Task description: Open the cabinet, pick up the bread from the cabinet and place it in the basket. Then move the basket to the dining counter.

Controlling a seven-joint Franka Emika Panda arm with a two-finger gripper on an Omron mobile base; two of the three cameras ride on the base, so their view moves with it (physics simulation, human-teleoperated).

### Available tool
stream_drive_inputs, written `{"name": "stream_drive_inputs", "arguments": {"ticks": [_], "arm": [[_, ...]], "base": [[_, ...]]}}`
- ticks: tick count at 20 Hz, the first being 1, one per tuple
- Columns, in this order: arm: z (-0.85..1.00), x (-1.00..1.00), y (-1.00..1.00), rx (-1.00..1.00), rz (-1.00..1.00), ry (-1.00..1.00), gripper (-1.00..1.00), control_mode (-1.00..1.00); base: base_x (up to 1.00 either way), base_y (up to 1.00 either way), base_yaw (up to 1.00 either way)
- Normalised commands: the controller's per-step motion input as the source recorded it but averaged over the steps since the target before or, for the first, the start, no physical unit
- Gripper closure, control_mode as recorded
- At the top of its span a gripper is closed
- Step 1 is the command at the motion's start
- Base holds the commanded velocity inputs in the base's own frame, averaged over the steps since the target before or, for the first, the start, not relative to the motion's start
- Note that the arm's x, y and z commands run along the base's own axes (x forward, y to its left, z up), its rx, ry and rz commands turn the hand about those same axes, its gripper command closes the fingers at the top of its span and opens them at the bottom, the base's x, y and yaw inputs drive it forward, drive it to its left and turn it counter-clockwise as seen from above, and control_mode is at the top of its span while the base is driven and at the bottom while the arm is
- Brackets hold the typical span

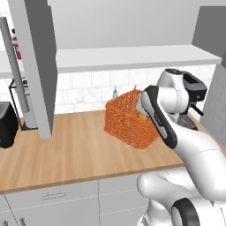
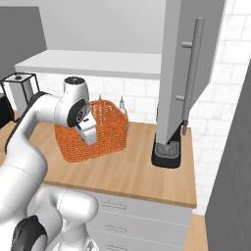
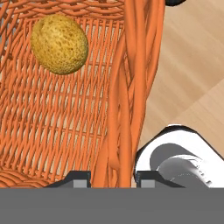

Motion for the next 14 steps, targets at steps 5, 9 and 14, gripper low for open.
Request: {"name": "stream_drive_inputs", "arguments": {"ticks": [5,9,14], "arm": [[0.02,0.03,0.0,0.0,-0.07,-0.05,1.0,-1.0],[0.08,0.0,0.0,0.0,-0.05,-0.07,1.0,-1.0],[0.02,0.0,0.0,0.0,-0.04,-0.21,1.0,-1.0]], "base": [[0.0,0.0,0.0],[0.0,0.0,0.0],[0.0,0.0,0.0]]}}
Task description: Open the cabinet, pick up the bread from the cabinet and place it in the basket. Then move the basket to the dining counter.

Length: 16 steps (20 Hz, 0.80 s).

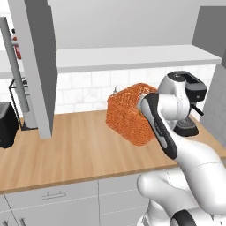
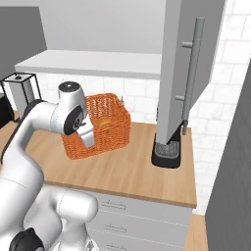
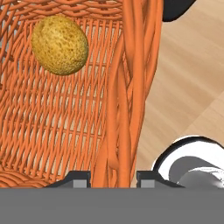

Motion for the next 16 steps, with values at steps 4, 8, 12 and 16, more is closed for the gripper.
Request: {"name": "stream_drive_inputs", "arguments": {"ticks": [4,8,12,16], "arm": [[0.0,0.0,0.02,0.0,-0.06,-0.11,1.0,-1.0],[0.0,0.0,0.0,0.0,-0.03,-0.03,1.0,-1.0],[0.0,0.0,0.0,0.0,0.0,0.0,1.0,-1.0],[0.0,0.0,0.0,0.0,0.0,0.0,1.0,-1.0]], "base": [[0.0,0.0,0.0],[0.0,0.0,0.0],[0.0,0.0,0.0],[0.0,0.0,0.0]]}}
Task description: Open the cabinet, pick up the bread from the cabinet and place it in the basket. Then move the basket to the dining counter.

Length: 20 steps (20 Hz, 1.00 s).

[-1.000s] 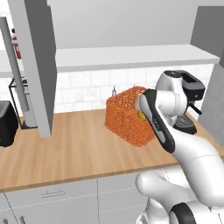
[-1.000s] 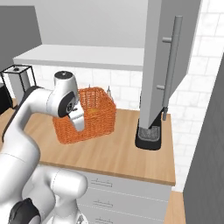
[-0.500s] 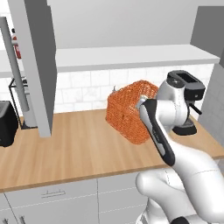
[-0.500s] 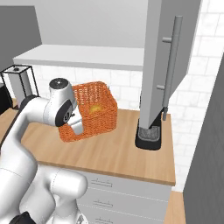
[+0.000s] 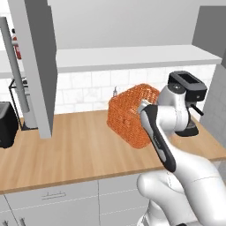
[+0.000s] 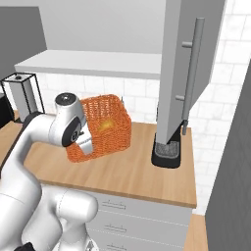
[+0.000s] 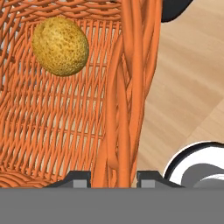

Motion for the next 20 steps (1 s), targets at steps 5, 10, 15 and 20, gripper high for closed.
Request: {"name": "stream_drive_inputs", "arguments": {"ticks": [5,10,15,20], "arm": [[0.0,-0.22,-0.01,0.0,0.0,-0.01,1.0,1.0],[0.0,0.0,0.0,0.0,0.0,0.0,1.0,1.0],[0.0,0.0,0.0,0.0,0.0,0.0,1.0,1.0],[0.0,0.0,0.0,0.0,0.0,0.0,1.0,1.0]], "base": [[-0.2,0.0,0.0],[-1.0,-0.01,0.08],[-0.98,0.03,0.47],[-0.68,0.03,0.9]]}}
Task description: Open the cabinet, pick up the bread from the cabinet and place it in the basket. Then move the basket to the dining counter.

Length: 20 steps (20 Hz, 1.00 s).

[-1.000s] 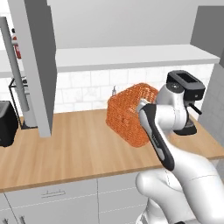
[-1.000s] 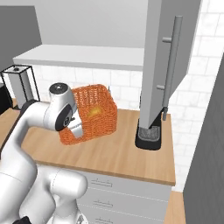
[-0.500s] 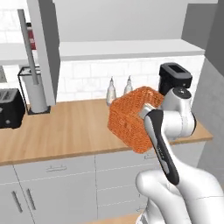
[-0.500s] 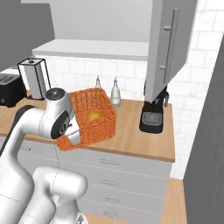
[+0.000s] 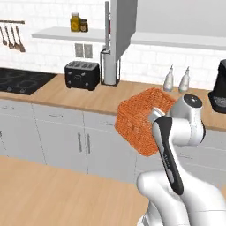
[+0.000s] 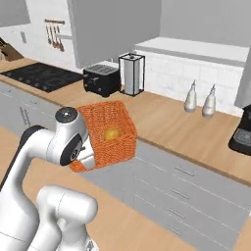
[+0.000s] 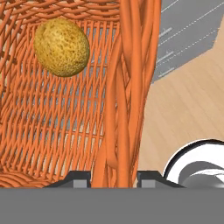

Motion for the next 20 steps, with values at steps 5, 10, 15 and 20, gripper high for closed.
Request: {"name": "stream_drive_inputs", "arguments": {"ticks": [5,10,15,20], "arm": [[0.0,0.0,0.0,0.0,0.0,0.0,1.0,1.0],[0.0,0.0,0.0,0.0,0.0,0.0,1.0,1.0],[0.0,0.0,0.0,0.0,0.0,0.0,1.0,1.0],[0.0,0.0,0.0,0.0,0.0,0.0,1.0,1.0]], "base": [[-0.52,0.14,0.95],[-0.16,0.29,0.93],[0.0,0.07,0.9],[-0.14,-0.21,0.49]]}}
